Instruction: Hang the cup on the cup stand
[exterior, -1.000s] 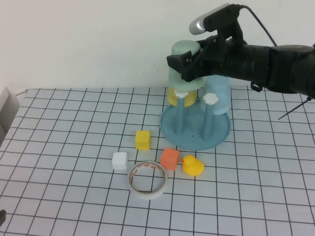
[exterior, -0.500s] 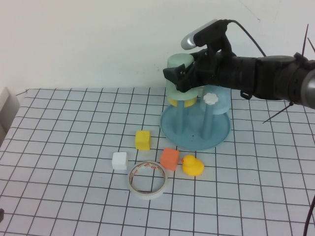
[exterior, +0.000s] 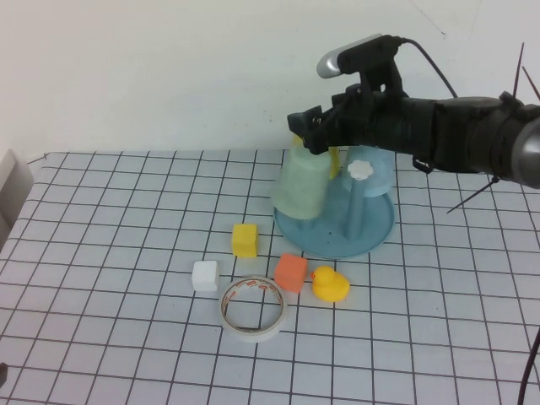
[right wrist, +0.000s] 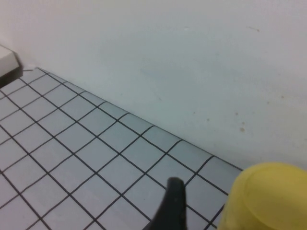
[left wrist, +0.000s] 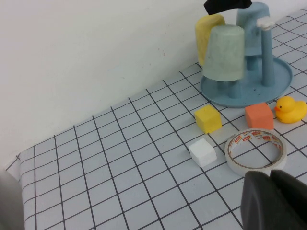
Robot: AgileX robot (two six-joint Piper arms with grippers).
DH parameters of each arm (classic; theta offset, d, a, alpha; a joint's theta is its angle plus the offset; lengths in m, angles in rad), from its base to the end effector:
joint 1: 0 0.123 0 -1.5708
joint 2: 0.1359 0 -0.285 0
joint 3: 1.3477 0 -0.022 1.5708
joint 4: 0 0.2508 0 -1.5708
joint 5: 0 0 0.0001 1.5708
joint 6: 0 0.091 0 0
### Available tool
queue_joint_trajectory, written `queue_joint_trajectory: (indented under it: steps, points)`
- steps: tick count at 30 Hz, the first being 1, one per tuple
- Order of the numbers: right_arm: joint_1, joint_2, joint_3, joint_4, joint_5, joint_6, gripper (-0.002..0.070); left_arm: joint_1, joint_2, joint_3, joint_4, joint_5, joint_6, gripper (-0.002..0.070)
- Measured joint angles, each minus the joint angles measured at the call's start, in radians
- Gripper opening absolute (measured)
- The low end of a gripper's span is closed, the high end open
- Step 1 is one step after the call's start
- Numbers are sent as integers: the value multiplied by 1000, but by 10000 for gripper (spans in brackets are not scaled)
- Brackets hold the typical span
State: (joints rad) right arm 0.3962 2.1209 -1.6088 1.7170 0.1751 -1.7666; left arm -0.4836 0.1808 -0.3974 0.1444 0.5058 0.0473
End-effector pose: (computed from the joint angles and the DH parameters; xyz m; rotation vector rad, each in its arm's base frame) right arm 0.4558 0.2078 0.2254 -0.5473 1.9081 0.3976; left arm 0.0480 -0.0180 0.2899 0.5235 1.6916 -0.1628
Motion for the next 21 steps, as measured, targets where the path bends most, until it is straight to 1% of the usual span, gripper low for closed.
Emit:
queue_joint_trajectory:
  steps: [6,7,9,10,11,12,13,14,15,16,18,21]
  points:
    - [9,0,0,2,4,9,646,0,0,0,11,0,0,0]
    - [9,-2,0,2,13,26,641,0,0,0,13,0,0,0]
    - [9,-9,0,2,32,74,605,0,0,0,15,0,0,0]
    - [9,-20,0,2,43,106,565,0,0,0,17,0,0,0]
    - [9,-32,0,2,56,139,505,0,0,0,17,2,-3,0]
    - [9,-48,0,2,69,163,428,0,0,0,17,7,-12,0]
    - [9,-67,0,2,89,190,338,0,0,0,17,17,-29,0]
    - [9,-105,0,2,130,226,168,0,0,0,17,40,-71,0]
    - [9,-129,0,2,154,242,111,0,0,0,17,57,-95,0]
    - [9,-154,0,-9,177,262,74,0,0,0,17,69,-114,0]
    - [9,-203,0,-40,202,314,37,0,0,0,7,88,-144,0]
    - [9,-305,34,-98,220,373,15,0,0,0,-6,90,-161,-1]
